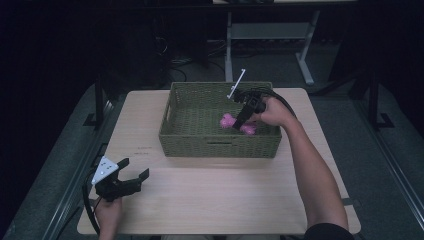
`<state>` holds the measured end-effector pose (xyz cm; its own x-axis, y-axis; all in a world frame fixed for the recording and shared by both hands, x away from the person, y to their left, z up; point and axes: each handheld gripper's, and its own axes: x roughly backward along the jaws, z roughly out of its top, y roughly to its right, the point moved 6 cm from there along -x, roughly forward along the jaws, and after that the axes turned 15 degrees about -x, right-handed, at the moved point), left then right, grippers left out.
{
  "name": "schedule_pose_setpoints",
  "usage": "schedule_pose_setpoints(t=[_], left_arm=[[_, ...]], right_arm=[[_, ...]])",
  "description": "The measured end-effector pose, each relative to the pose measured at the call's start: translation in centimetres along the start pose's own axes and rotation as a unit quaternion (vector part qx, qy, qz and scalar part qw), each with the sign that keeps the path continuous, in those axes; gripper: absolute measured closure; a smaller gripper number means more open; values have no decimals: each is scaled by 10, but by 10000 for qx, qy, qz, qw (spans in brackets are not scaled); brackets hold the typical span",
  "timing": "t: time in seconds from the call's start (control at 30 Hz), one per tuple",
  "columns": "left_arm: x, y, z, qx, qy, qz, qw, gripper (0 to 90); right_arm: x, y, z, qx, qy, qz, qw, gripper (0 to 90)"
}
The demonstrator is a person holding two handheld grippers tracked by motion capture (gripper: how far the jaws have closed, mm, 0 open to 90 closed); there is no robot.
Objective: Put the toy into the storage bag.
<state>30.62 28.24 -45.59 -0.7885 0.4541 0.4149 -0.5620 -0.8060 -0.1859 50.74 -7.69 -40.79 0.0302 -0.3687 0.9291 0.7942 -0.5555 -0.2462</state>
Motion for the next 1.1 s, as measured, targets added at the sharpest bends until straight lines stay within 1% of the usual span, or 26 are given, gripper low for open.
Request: schedule_pose_setpoints(t=[0.17, 0.47, 0.67, 0.87, 1.1], left_arm=[[0, 0, 0, -2, -4, 2, 10000, 128], [0, -1, 0, 4, -4, 5, 10000, 128], [1, -1, 0, 9, 0, 5, 10000, 128], [1, 0, 0, 5, -2, 4, 10000, 128], [0, 0, 0, 9, 1, 2, 10000, 128]], right_arm=[[-2, 0, 2, -17, 24, 38, 10000, 580], [-8, 1, 1, 6, -82, 4, 10000, 580], [-12, 2, 0, -36, -132, -22, 9999, 580], [-17, 3, -2, -70, -133, 13, 9999, 579], [-24, 7, -6, -163, -207, 20, 9997, 578]])
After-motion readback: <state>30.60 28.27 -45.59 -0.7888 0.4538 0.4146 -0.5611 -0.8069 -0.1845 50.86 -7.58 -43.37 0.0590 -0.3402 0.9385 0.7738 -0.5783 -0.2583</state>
